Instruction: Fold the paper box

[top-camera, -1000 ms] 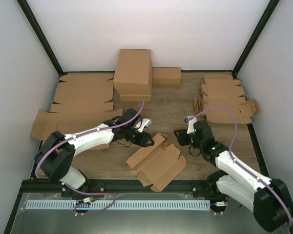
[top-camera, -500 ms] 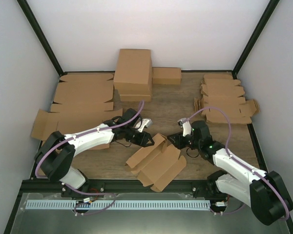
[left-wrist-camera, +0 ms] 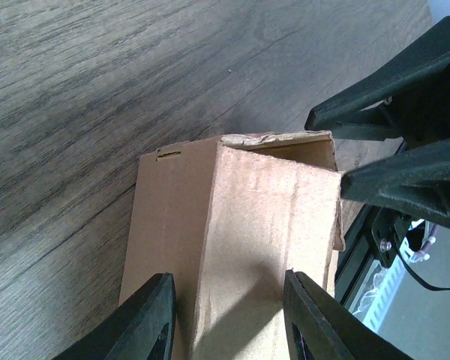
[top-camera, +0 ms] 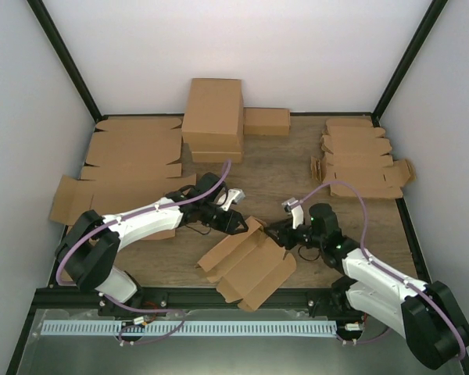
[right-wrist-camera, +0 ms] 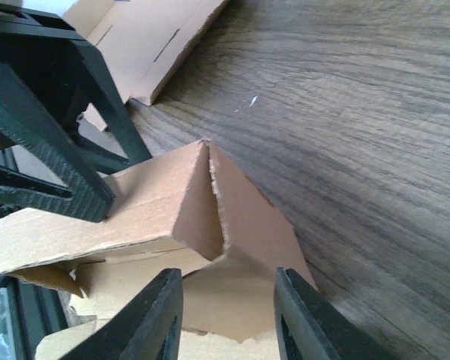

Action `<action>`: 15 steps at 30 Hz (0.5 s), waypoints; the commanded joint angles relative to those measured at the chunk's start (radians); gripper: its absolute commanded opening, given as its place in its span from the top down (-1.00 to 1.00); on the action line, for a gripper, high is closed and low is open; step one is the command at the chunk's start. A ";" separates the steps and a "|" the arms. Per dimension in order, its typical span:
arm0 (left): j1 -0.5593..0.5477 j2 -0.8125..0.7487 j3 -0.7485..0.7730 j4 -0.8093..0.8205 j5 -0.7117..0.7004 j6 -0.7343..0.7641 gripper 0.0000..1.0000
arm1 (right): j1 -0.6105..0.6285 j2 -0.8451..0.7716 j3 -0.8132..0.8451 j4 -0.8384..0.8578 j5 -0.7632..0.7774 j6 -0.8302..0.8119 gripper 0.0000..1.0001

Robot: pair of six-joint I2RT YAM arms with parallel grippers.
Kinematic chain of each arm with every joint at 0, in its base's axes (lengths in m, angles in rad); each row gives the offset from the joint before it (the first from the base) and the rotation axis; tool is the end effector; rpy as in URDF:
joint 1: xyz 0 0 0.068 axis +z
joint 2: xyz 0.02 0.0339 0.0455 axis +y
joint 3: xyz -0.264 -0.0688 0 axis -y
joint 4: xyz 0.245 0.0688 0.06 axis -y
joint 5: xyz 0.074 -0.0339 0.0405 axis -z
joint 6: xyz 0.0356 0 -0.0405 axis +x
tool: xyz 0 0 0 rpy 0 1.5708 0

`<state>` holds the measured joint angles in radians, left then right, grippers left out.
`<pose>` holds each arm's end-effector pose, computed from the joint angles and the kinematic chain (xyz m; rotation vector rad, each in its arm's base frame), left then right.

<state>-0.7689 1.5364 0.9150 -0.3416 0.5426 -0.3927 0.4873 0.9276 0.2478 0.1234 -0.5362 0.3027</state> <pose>0.2062 -0.2251 0.1977 0.7407 2.6241 -1.0991 0.1494 0.0998 0.1621 -0.5349 2.1503 1.0238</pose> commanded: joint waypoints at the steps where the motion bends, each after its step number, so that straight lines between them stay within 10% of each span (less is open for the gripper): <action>1: -0.006 0.014 0.025 0.015 0.021 0.001 0.16 | 0.015 -0.036 -0.028 0.095 -0.061 -0.017 0.24; 15: -0.004 0.028 0.035 0.018 0.043 0.006 0.16 | 0.127 0.042 -0.009 0.126 -0.022 -0.070 0.24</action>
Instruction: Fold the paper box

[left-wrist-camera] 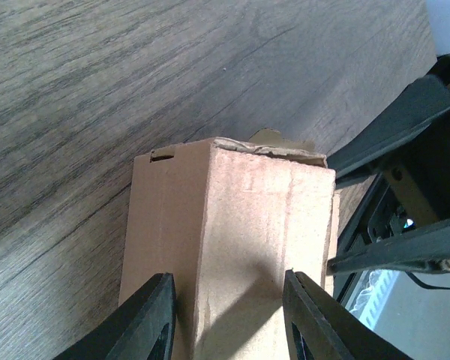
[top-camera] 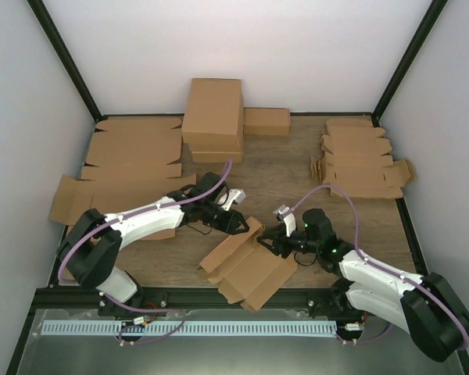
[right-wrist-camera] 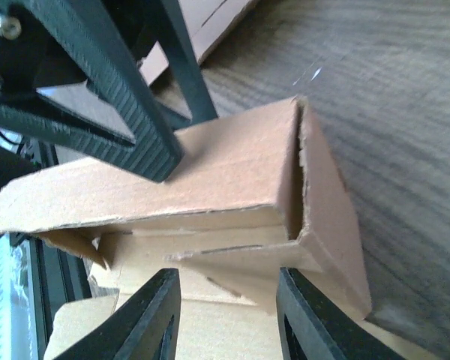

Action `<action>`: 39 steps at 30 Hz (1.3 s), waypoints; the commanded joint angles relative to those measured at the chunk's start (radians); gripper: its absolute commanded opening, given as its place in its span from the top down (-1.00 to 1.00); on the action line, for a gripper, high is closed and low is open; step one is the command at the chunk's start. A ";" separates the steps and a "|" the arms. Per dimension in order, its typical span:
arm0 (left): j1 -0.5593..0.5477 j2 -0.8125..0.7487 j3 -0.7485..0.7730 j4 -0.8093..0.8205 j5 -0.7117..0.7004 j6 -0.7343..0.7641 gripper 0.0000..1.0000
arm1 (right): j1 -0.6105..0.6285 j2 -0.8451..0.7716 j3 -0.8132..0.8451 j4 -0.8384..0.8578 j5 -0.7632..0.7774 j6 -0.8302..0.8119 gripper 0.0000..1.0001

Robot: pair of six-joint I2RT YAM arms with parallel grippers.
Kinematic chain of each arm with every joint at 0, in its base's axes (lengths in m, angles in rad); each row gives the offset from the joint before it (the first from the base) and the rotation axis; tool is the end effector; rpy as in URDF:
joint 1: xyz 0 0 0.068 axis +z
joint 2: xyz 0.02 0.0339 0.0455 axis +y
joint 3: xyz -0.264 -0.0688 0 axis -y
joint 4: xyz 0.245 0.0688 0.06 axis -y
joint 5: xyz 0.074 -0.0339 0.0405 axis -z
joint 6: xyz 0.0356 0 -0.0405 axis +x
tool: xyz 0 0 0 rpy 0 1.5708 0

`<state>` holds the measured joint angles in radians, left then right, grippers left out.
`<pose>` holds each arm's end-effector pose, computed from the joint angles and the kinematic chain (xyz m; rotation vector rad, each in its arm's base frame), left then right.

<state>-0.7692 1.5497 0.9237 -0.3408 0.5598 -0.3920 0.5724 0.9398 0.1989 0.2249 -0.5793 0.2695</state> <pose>0.2076 -0.2273 0.1968 0.7496 2.6275 -1.1191 0.1372 0.1116 0.1544 -0.6953 2.0750 1.0996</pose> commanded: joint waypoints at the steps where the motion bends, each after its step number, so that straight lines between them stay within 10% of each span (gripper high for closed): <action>1: -0.004 0.015 0.026 0.017 0.025 0.006 0.16 | 0.055 0.033 0.040 0.027 0.028 -0.038 0.24; 16: -0.004 0.018 0.031 0.015 0.024 0.009 0.16 | 0.123 -0.024 0.040 -0.011 0.266 0.016 0.29; 39: -0.004 0.034 0.047 0.020 0.014 0.008 0.16 | 0.118 -0.244 0.055 -0.178 0.405 0.117 -0.24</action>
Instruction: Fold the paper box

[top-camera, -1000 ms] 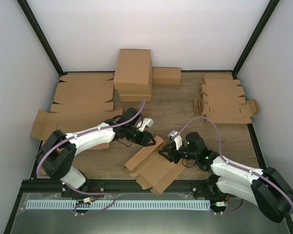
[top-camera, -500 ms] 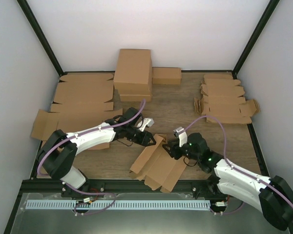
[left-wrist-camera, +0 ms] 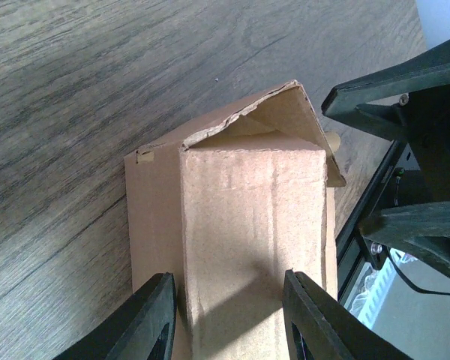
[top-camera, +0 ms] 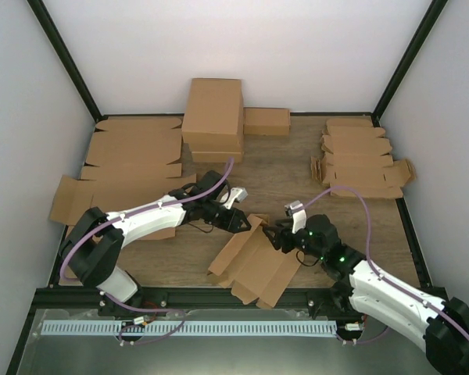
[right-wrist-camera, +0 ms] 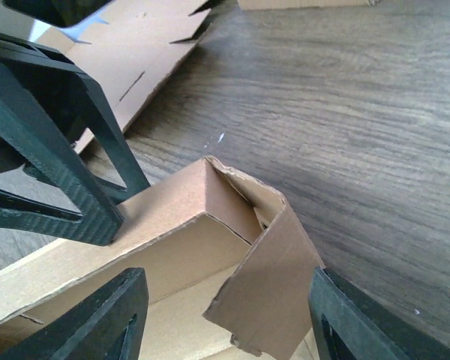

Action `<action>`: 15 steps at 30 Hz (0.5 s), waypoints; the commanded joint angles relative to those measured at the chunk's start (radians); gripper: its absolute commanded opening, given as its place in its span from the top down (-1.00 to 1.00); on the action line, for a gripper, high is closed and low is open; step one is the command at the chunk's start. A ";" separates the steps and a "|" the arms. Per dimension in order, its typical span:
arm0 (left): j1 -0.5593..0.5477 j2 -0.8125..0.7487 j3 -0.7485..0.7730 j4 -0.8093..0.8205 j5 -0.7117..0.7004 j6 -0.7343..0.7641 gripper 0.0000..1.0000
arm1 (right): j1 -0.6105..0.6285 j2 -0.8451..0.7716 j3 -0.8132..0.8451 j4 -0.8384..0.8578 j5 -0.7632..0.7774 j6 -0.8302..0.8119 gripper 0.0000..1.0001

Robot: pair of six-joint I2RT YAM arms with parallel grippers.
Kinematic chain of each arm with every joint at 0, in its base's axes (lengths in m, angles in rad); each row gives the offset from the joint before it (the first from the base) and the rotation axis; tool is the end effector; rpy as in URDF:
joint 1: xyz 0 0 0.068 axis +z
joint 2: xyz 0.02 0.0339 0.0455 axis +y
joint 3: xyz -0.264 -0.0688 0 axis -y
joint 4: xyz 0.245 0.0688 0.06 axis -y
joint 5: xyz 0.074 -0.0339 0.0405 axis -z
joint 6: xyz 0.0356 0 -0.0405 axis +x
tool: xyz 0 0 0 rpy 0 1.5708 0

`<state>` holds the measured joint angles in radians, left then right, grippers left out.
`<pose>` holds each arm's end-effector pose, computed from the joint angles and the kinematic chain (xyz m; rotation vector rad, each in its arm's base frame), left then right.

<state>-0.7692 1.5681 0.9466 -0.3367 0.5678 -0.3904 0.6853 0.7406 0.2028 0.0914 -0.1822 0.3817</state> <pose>0.2117 -0.2316 0.1985 0.7564 2.6166 -1.1320 0.1234 0.1092 0.1706 -0.4399 2.0712 0.8436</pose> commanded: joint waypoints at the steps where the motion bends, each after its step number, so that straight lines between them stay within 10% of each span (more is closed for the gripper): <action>1: -0.005 0.016 0.024 0.016 0.005 0.007 0.16 | 0.001 -0.055 0.063 -0.064 0.026 0.009 -0.28; 15: -0.004 0.012 0.014 0.013 0.004 0.006 0.21 | -0.156 0.151 0.104 -0.063 -0.131 0.011 0.45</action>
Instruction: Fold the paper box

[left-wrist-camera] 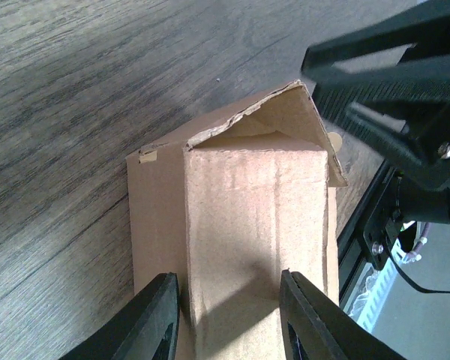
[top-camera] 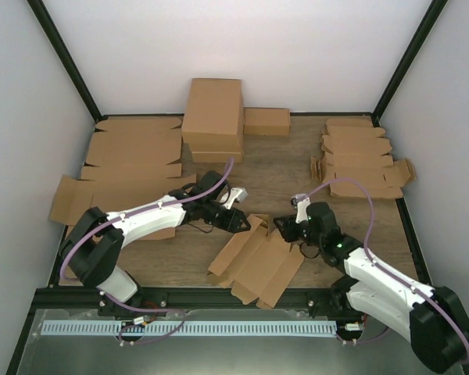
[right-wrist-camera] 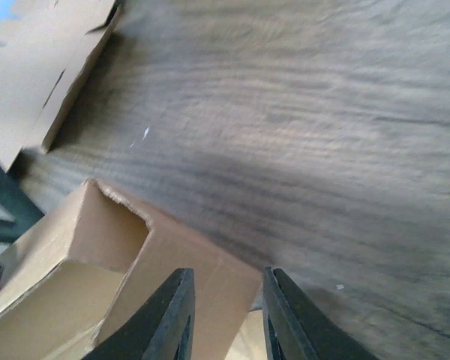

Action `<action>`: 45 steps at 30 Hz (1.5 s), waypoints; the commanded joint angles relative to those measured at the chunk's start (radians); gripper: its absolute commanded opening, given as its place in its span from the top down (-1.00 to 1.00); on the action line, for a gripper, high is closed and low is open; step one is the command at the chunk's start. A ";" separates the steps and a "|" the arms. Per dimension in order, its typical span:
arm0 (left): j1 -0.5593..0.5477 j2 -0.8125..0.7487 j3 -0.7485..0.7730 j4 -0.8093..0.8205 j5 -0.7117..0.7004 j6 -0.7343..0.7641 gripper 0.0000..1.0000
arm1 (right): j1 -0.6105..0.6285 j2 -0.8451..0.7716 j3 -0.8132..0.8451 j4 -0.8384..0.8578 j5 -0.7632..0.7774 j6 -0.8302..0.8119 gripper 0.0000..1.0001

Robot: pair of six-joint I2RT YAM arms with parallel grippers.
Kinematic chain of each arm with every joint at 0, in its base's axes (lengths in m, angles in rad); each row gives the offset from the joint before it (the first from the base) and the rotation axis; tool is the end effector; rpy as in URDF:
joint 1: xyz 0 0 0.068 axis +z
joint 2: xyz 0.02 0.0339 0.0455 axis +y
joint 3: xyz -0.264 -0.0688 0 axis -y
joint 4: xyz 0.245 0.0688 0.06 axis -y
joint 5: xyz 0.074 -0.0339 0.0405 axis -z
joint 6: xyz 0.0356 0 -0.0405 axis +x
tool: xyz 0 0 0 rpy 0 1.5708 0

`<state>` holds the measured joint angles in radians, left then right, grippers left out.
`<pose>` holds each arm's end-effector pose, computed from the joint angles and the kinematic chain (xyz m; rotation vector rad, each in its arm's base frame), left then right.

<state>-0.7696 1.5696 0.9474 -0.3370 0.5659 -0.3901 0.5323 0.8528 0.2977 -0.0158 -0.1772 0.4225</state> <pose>0.2119 -0.2318 0.1983 0.7563 2.6176 -1.1292 0.1501 0.0957 0.1753 -0.2297 2.2141 0.7335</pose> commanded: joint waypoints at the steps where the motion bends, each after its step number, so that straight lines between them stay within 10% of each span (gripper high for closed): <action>1: -0.004 0.011 0.014 0.013 0.007 0.005 0.21 | -0.004 0.046 0.001 0.065 -0.176 -0.048 0.44; 6: -0.005 0.014 0.020 0.012 0.014 0.008 0.22 | 0.003 0.073 -0.010 0.122 -0.230 -0.110 0.13; 45: -0.004 0.077 0.054 0.057 0.168 0.039 0.23 | 0.086 0.266 -0.039 0.464 -0.209 -0.256 0.06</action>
<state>-0.7670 1.6154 0.9752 -0.3328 0.6670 -0.3779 0.5968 1.1156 0.2775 0.2832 -0.3725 0.1898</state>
